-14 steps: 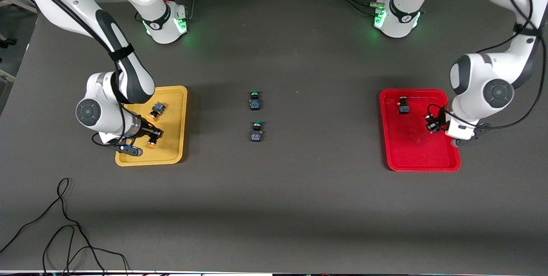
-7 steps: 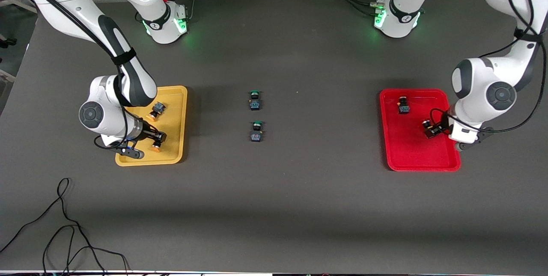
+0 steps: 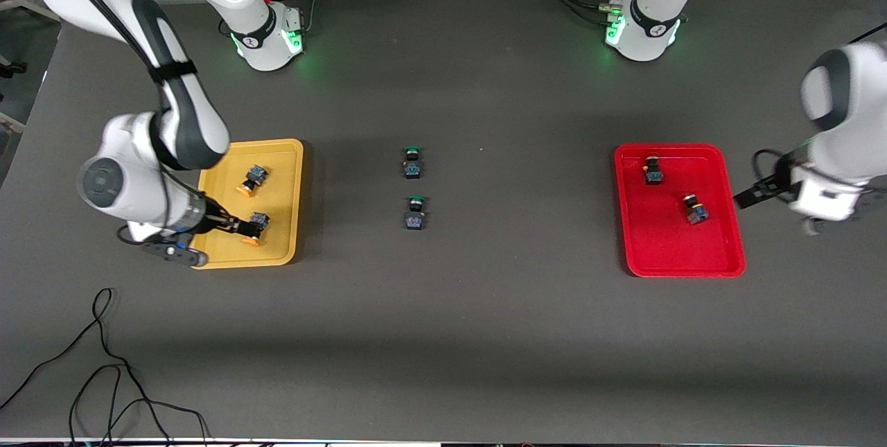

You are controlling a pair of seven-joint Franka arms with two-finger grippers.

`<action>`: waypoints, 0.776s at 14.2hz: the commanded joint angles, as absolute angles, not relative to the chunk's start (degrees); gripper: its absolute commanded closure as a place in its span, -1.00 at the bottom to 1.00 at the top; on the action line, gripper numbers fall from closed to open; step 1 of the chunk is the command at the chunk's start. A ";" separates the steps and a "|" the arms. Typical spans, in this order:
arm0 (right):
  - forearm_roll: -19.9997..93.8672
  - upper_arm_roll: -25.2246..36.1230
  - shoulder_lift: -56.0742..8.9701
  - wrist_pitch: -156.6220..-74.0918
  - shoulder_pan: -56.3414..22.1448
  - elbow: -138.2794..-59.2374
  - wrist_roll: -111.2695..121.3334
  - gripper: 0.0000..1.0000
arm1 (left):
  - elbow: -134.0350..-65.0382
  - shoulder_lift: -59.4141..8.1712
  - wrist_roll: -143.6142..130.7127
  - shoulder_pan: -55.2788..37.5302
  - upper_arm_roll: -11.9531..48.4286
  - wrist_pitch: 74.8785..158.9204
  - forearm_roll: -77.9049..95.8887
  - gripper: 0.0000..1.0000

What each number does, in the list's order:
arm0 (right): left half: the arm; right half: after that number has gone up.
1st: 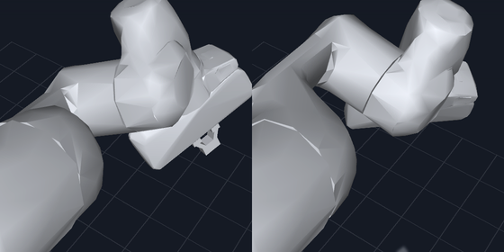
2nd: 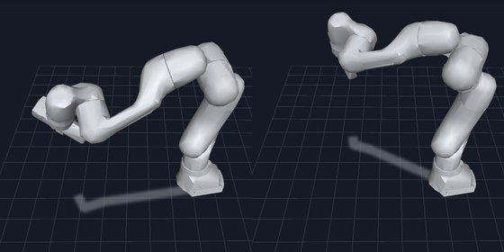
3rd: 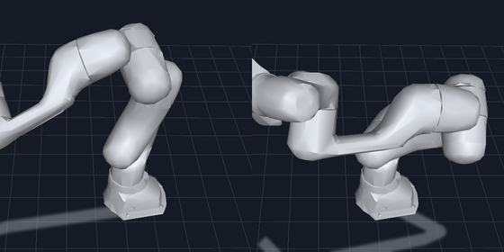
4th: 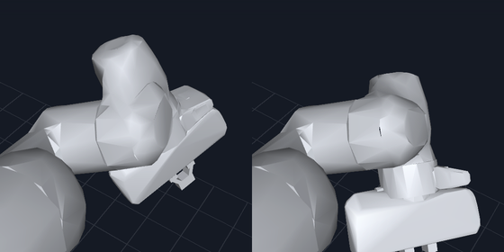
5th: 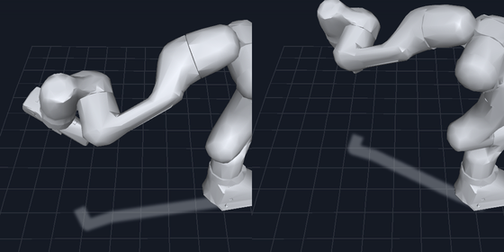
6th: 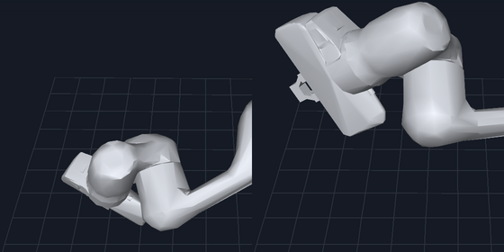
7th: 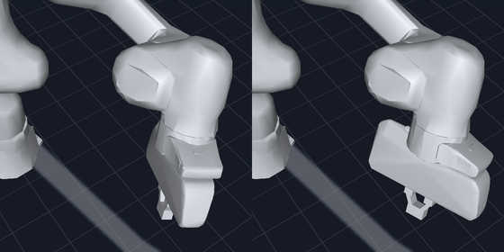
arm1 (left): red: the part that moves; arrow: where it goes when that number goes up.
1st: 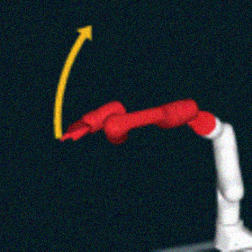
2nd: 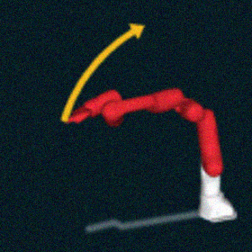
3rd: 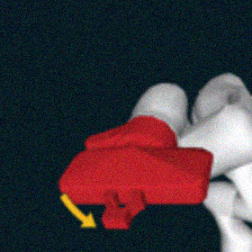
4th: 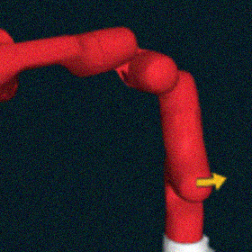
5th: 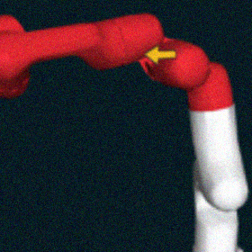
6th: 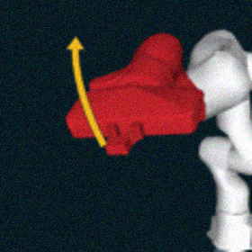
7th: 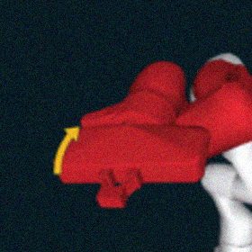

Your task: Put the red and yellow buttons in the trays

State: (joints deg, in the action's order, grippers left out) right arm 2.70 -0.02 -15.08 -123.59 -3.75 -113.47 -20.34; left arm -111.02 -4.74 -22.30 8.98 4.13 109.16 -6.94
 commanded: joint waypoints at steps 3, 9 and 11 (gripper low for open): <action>3.60 0.09 -7.05 -106.30 -3.96 -103.64 -12.85 -1.00 | -94.07 -6.33 -14.00 8.88 4.75 93.27 -6.94 -1.00; 3.60 0.09 4.12 -94.40 -1.33 -100.99 -3.87 -1.00 | -88.79 -6.24 -8.43 8.00 5.97 91.41 -1.42 -1.00; 3.52 -0.09 4.83 -94.22 -0.97 -101.07 -2.12 -1.00 | -87.89 -6.42 -8.96 7.65 7.12 88.60 -1.41 -1.00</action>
